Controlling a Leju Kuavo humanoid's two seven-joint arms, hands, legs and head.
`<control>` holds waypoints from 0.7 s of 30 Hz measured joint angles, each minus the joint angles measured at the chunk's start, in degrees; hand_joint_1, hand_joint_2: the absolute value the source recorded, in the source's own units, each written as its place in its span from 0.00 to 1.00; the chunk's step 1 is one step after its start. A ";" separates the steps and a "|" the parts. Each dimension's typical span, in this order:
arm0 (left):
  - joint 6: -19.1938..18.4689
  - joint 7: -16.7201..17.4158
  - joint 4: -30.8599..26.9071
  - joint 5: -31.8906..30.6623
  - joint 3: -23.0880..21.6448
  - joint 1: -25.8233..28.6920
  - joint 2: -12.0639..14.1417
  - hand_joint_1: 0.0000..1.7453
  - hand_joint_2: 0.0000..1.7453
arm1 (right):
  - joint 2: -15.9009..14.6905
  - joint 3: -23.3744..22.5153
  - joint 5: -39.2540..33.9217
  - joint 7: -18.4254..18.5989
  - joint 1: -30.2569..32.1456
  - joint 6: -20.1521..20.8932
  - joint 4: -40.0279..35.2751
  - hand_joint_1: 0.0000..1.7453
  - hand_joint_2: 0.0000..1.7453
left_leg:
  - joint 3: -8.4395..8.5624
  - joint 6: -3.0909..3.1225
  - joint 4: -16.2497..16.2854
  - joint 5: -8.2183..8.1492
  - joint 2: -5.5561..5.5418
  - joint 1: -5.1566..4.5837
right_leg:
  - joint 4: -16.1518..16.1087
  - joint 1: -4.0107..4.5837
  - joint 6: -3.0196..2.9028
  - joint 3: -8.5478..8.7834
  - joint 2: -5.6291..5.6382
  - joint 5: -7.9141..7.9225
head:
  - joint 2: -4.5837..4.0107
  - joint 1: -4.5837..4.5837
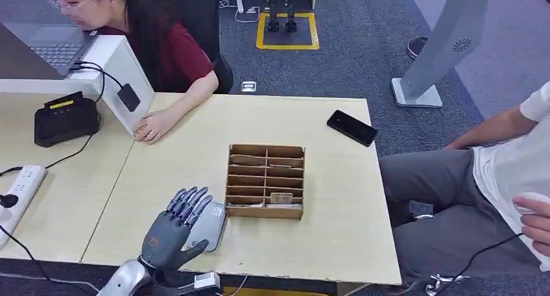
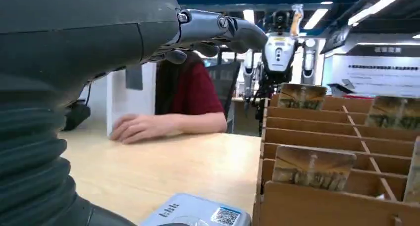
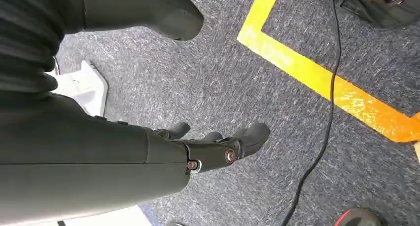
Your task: Pass the card to the sensor for recognition and then transmit it.
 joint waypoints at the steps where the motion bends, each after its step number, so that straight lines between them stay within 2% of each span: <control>1: 0.22 0.48 0.74 -1.24 0.00 -0.51 -0.35 0.00 1.00 | 0.00 0.00 0.04 -0.02 -0.03 0.00 0.00 0.00 1.00 | 0.00 0.00 0.00 0.00 0.01 0.00 | 0.00 0.00 0.00 0.00 0.01 0.00 | 0.00 0.00; 7: 1.01 1.86 4.04 -3.51 0.00 -2.88 -1.92 0.00 1.00 | 0.00 0.00 0.85 -0.17 -0.09 -0.04 0.00 0.00 1.00 | 0.00 0.00 0.00 0.00 0.01 0.00 | 0.00 0.00 0.01 -0.01 0.01 0.00 | 0.00 0.00; 21: 0.98 1.88 6.77 -3.93 -0.50 -4.25 -3.76 0.00 1.00 | 0.00 -0.04 0.85 0.85 -0.13 0.11 0.00 0.00 1.00 | 0.00 0.00 0.01 0.00 0.01 0.00 | 0.00 0.00 0.01 -0.01 0.02 0.01 | 0.00 0.00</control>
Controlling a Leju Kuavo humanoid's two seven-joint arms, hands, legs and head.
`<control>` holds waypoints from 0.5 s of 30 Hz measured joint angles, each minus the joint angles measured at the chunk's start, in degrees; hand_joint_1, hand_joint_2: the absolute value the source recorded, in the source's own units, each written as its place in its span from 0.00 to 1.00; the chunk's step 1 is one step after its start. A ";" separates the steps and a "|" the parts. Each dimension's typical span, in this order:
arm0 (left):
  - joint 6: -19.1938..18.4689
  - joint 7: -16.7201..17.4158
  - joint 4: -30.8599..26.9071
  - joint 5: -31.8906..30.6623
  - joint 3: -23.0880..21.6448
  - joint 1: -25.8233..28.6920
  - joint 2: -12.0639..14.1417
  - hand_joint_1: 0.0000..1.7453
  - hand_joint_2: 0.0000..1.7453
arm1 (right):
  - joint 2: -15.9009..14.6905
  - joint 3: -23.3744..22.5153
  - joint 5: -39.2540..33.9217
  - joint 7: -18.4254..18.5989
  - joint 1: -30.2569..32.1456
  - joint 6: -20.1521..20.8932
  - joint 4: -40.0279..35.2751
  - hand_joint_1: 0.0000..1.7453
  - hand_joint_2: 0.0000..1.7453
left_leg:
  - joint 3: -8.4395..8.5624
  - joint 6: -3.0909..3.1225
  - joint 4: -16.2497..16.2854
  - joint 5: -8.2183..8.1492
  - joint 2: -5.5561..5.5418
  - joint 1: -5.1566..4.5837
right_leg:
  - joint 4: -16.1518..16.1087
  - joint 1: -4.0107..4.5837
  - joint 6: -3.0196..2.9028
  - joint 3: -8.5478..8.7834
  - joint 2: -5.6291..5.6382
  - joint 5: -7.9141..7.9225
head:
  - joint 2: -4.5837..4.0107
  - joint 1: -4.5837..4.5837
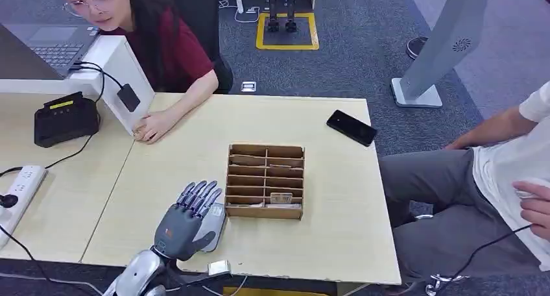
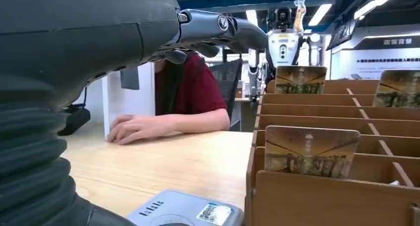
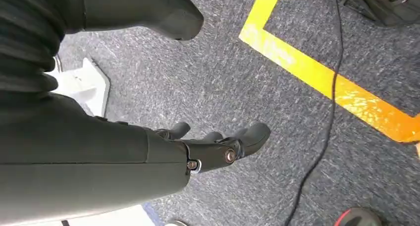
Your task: Pass the card to the sensor for recognition and then transmit it.
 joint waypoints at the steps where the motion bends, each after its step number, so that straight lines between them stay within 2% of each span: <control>1: -0.02 0.00 0.09 -0.13 -0.22 -0.13 -0.05 0.00 1.00 | 0.00 0.00 0.00 0.02 0.00 0.09 0.00 0.00 1.00 | 0.00 0.00 0.01 0.00 0.00 0.00 | 0.00 0.00 0.00 -0.01 0.00 0.00 | -0.02 0.00; 9: -2.19 0.26 0.66 0.33 -3.37 -2.92 -1.51 0.00 1.00 | 0.00 -0.07 0.02 0.15 -0.09 -0.18 0.00 0.00 1.00 | 0.00 0.00 0.02 0.00 0.00 0.00 | 0.00 0.00 0.01 0.01 0.00 0.02 | 0.00 0.00; 15: -2.45 0.66 0.83 0.35 -4.55 -3.94 -2.06 0.00 1.00 | 0.02 -0.09 0.02 0.50 -0.10 -0.18 0.00 0.00 1.00 | 0.00 0.00 0.02 0.00 0.00 0.00 | 0.00 0.00 0.01 0.00 0.00 0.02 | 0.00 0.00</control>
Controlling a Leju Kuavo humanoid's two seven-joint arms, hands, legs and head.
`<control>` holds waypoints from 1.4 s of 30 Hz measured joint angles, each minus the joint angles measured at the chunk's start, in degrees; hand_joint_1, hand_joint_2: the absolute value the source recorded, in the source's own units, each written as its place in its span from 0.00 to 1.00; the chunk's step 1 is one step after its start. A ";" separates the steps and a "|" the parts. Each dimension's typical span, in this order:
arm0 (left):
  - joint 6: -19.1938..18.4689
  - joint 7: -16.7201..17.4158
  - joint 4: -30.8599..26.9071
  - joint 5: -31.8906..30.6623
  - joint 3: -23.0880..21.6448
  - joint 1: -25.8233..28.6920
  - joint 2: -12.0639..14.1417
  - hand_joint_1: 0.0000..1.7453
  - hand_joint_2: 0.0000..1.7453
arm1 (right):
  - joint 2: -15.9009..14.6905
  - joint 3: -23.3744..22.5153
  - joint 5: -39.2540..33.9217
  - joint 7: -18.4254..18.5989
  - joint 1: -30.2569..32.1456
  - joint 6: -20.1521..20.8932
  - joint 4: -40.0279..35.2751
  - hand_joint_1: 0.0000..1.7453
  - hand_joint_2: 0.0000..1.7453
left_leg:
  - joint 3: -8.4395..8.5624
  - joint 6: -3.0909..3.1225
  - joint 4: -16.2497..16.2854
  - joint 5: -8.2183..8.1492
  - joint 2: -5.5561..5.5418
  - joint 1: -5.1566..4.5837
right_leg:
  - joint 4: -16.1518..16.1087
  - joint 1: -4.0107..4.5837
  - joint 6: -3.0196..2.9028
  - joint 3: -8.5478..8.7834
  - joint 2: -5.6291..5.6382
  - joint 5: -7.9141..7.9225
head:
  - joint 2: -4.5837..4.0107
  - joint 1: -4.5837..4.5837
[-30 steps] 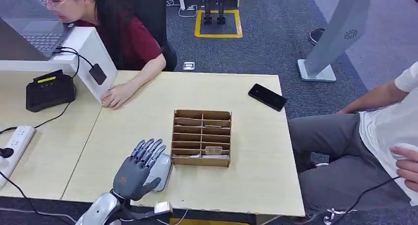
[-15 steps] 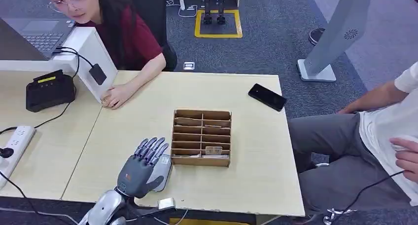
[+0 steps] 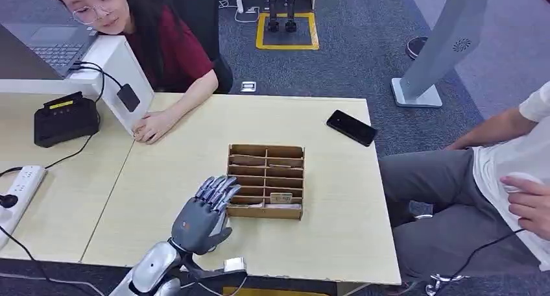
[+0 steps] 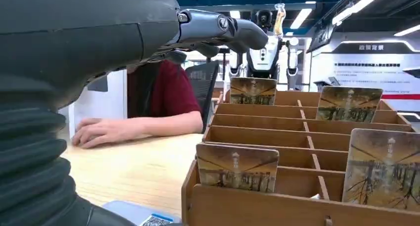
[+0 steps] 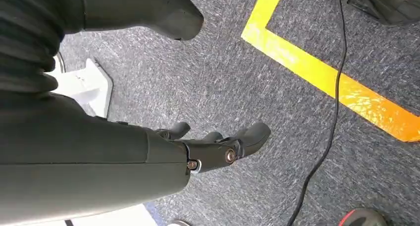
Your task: Pass the card to the sensor for recognition and then transmit it.
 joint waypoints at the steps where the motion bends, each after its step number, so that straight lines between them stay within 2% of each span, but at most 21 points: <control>1: 0.00 0.00 0.02 0.00 -0.17 -0.11 -0.02 0.00 1.00 | 0.00 0.00 0.00 0.00 0.00 0.00 0.00 0.00 1.00 | 0.00 0.00 0.00 0.00 0.00 0.00 | 0.00 0.00 0.00 0.00 0.00 0.00 | 0.00 0.00; 15: -0.02 0.61 1.18 -0.07 -0.96 -1.42 -0.48 0.00 1.00 | 0.00 0.00 0.07 0.20 -0.04 0.00 0.00 0.00 1.00 | 0.00 0.00 0.00 0.01 0.00 0.00 | 0.00 0.00 0.00 0.00 0.00 0.00 | 0.00 -0.02; 23: 0.02 3.58 5.33 -2.01 -2.07 -5.58 -2.27 0.00 1.00 | 0.39 0.00 0.22 0.48 -0.09 0.00 0.00 0.00 1.00 | 0.00 0.02 0.01 0.02 0.00 0.00 | 0.00 0.00 0.01 0.01 0.00 0.01 | 0.00 -0.02; 31: 0.24 4.87 9.77 -1.90 -2.54 -7.77 -3.32 0.00 1.00 | 0.48 0.00 0.61 0.35 -0.09 0.02 0.00 0.00 1.00 | -0.01 0.02 0.01 0.02 -0.01 0.00 | 0.00 0.00 0.01 0.00 0.00 0.01 | 0.00 0.00; 38: 0.20 5.16 13.09 -1.53 -2.54 -9.09 -3.85 0.00 1.00 | 0.66 0.00 0.61 0.04 -0.11 -0.09 0.00 0.00 1.00 | 0.00 0.02 0.01 0.02 0.00 0.00 | 0.00 0.00 0.01 0.00 0.01 0.01 | 0.00 0.00; 42: -1.35 3.83 13.55 0.59 -2.56 -9.06 -3.85 0.00 1.00 | 0.70 0.00 0.61 0.07 -0.09 0.02 0.00 0.00 1.00 | -0.01 0.02 0.01 0.02 0.00 0.00 | 0.00 0.00 0.01 0.00 0.01 0.01 | 0.00 0.00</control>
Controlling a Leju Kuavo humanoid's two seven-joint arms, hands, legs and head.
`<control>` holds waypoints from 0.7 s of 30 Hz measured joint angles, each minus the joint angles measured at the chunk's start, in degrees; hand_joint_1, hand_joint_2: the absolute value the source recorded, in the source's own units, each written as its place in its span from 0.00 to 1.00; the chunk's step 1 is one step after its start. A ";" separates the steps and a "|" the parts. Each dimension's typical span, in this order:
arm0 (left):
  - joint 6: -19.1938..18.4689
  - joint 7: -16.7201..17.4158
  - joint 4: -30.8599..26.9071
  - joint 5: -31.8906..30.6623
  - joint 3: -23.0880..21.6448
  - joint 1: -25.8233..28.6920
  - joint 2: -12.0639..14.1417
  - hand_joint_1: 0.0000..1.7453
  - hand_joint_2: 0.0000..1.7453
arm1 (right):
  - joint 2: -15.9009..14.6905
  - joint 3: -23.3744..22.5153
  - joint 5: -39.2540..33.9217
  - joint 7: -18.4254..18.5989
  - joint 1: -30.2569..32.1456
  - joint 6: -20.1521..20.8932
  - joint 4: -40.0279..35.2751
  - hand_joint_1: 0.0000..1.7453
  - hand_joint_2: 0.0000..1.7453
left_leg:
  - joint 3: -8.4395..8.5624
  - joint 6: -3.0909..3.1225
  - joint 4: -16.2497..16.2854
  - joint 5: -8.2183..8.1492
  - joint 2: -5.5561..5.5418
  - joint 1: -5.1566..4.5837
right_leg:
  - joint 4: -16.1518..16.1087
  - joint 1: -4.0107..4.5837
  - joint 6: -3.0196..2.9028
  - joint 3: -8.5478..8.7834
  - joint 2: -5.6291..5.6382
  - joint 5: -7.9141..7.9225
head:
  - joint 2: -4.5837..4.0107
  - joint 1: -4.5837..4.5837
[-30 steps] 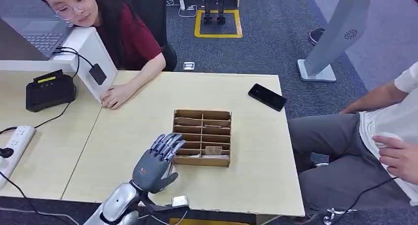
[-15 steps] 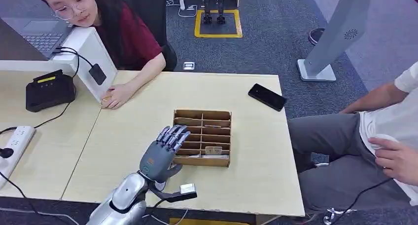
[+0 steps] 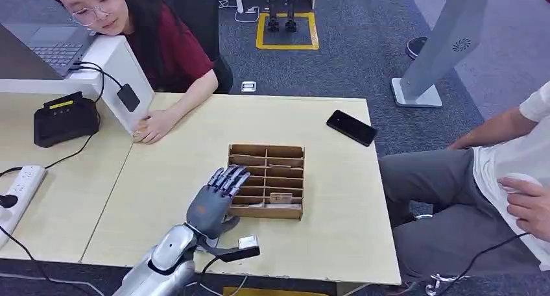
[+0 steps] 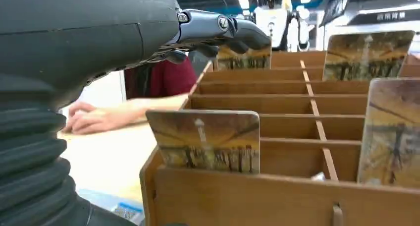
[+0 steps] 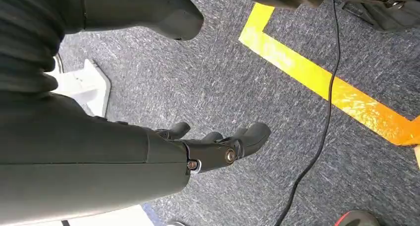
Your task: Pass the card to the sensor for recognition and then transmit it.
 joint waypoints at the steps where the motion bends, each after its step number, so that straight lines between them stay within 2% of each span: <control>1: -0.42 -0.22 -0.02 0.35 -0.02 0.02 0.02 0.00 1.00 | 0.00 -0.04 0.00 -0.04 0.00 0.00 0.00 0.00 1.00 | 0.00 0.00 0.00 0.00 0.00 0.00 | 0.00 0.00 0.00 0.00 0.00 0.00 | 0.00 0.00; 10: -2.65 -1.99 -1.77 4.38 -0.15 0.42 0.85 0.00 1.00 | 0.00 -0.09 -0.02 -0.55 0.04 0.02 0.00 0.00 1.00 | -0.01 0.00 0.00 0.00 -0.01 0.00 | 0.00 0.00 0.00 0.00 -0.01 0.00 | 0.00 0.00; 14: -4.64 -4.62 -4.68 10.02 -0.15 1.47 1.79 0.00 1.00 | 0.00 -0.13 -0.02 -0.57 0.08 0.07 0.00 0.00 1.00 | -0.01 0.00 0.00 0.00 0.00 0.00 | 0.01 0.00 0.00 0.00 0.00 0.00 | 0.00 -0.02; 21: -5.55 -4.98 -8.92 10.89 -0.13 2.59 3.41 0.00 1.00 | 0.00 -0.13 0.00 -0.55 0.09 0.07 0.00 0.00 1.00 | -0.01 0.00 0.00 0.00 -0.01 0.00 | 0.01 0.00 0.00 0.00 -0.01 0.00 | 0.00 -0.02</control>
